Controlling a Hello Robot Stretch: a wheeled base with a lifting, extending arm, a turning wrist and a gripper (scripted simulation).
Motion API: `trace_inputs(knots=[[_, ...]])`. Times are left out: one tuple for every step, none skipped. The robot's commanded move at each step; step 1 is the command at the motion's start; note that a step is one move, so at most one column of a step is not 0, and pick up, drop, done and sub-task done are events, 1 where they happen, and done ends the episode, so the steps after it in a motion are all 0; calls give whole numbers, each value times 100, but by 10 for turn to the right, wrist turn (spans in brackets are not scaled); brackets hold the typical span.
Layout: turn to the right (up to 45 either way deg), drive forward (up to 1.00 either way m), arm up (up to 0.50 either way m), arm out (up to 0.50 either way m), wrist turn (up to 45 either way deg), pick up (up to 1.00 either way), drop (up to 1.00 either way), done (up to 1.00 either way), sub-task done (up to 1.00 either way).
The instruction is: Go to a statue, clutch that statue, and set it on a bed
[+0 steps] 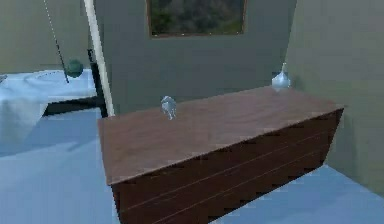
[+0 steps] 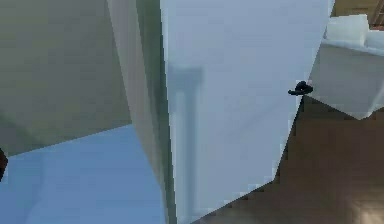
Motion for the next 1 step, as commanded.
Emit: trace_inputs(knots=[[-90,0,0,0,0,0,0,0,0]])
